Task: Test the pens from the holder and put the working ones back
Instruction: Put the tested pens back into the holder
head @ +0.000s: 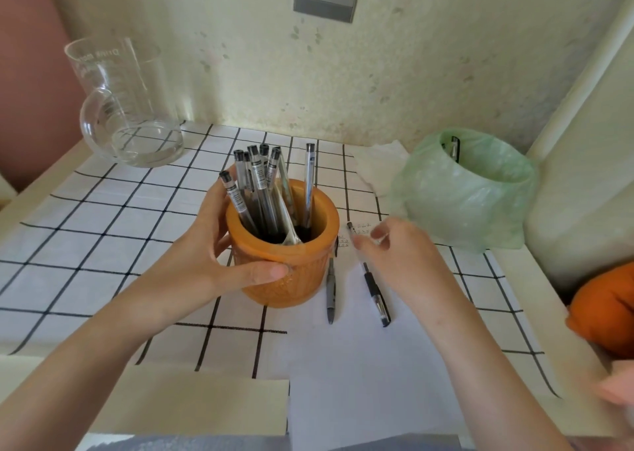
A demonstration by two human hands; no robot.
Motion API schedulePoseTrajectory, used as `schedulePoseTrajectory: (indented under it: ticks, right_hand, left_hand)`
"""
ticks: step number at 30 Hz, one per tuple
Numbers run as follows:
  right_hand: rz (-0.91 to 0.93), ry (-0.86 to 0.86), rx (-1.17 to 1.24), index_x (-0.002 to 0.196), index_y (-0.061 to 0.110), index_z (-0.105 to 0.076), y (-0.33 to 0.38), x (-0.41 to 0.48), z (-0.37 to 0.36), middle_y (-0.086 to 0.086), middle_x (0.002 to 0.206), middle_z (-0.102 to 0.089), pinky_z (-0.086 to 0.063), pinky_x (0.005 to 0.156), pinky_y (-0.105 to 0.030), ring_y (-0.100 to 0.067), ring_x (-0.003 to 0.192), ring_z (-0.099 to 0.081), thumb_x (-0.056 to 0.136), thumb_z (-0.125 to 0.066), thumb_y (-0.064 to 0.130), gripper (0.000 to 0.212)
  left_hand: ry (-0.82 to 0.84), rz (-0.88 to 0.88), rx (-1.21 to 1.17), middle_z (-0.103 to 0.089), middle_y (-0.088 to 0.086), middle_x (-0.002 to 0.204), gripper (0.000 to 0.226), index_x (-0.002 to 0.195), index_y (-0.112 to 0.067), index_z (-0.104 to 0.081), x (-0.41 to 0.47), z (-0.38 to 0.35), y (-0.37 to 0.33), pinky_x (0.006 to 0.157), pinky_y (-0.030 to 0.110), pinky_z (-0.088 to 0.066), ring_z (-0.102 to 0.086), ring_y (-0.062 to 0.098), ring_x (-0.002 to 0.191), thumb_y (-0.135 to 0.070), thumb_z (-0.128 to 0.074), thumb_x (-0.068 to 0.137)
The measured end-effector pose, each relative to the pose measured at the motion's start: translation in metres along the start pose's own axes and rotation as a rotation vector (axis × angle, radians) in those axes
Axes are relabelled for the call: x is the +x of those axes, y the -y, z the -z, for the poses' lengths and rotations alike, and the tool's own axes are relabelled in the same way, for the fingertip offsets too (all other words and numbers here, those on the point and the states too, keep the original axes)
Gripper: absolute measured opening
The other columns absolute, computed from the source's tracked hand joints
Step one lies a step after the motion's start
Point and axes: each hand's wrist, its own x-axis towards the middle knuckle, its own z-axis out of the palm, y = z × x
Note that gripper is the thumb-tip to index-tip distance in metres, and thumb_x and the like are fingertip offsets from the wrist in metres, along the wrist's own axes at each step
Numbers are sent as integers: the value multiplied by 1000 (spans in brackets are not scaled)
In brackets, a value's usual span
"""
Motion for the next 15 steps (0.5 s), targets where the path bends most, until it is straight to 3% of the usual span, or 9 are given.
schedulePoseTrajectory:
  ticks: [2,5,10,15]
  right_hand:
    - [-55,111,-64,110,8,-54,-2,-2,-9,-6,104,-59,-44,69,-31,-22,91,-58,88,-57,50,47]
    - [-40,133,-34,107,10,-49,3,-5,-19,-1,96,-55,-38,55,-25,-18,83,-55,83,-62,54,52]
    - [-3,156,8,109,10,-48,16,-7,-24,0,92,-55,-35,53,-22,-15,77,-55,87,-61,43,41]
    - [-5,178,40,90,11,-46,17,-8,-22,2,73,-47,-28,46,-21,-8,57,-42,79,-70,26,30]
  left_hand:
    - [-3,4,-3,-52,-24,129,108,141,-39,-22,0,0,0,97,20,-45,-48,-3,121,-37,-81,50]
    - [-2,10,-18,-53,-25,127,106,140,-40,-24,0,-1,0,93,9,-43,-49,-4,119,-37,-80,50]
    - [1,19,-35,-54,-25,127,101,137,-42,-26,-1,-2,-2,92,6,-42,-49,-5,119,-36,-80,52]
    - [1,29,15,-54,-23,127,101,137,-44,-26,-1,-2,-4,101,30,-43,-49,-1,121,-38,-81,53]
